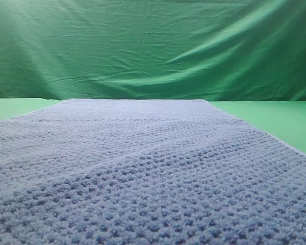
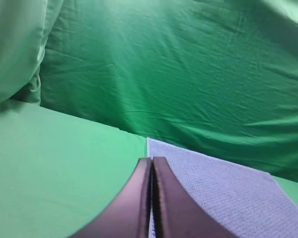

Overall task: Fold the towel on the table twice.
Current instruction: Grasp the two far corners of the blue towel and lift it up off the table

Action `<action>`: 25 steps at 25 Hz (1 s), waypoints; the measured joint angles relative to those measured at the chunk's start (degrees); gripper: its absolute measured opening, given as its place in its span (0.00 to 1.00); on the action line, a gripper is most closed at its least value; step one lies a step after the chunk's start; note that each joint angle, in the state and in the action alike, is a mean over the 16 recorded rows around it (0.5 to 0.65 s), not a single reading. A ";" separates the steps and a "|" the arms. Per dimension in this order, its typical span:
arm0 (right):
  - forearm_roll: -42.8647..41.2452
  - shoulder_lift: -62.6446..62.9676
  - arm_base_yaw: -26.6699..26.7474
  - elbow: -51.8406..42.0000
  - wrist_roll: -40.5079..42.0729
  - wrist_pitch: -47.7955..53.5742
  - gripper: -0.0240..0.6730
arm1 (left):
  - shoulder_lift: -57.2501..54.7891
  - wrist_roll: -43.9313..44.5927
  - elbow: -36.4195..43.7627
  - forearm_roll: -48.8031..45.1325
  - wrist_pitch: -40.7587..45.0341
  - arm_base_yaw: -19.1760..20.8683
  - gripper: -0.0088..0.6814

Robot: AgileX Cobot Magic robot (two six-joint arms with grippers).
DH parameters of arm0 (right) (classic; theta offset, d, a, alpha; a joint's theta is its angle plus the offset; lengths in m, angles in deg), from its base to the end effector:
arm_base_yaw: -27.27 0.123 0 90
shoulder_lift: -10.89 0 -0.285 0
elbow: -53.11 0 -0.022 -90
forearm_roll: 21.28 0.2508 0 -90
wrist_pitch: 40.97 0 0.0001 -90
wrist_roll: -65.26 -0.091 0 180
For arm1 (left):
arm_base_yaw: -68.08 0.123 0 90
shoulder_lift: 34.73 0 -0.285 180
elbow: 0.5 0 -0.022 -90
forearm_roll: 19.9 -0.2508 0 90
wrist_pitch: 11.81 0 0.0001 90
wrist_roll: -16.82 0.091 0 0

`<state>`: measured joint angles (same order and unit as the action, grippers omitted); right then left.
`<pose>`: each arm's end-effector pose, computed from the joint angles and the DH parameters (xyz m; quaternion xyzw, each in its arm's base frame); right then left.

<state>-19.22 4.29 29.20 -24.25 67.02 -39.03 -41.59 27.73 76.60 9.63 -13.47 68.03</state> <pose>0.0547 0.0020 0.2104 -0.0101 0.6813 0.0147 0.7318 0.0544 0.0012 0.2171 -0.1116 0.6499 -0.1172 0.7426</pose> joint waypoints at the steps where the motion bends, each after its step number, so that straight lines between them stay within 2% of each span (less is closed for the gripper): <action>1: -0.02 -0.09 0.00 0.84 -0.11 0.41 0.03 | -0.02 0.00 -0.65 0.02 0.36 0.00 0.01; 15: -0.21 -9.37 0.00 23.00 0.28 19.24 0.03 | -4.04 0.00 -18.63 -1.19 14.60 0.00 0.01; 25: 2.36 -13.64 0.00 28.85 0.87 19.58 0.03 | -6.91 0.00 -24.85 -1.13 17.45 -0.01 0.01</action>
<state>-16.85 -9.35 29.20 4.60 67.89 -19.46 -48.50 27.73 51.75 8.50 3.98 68.02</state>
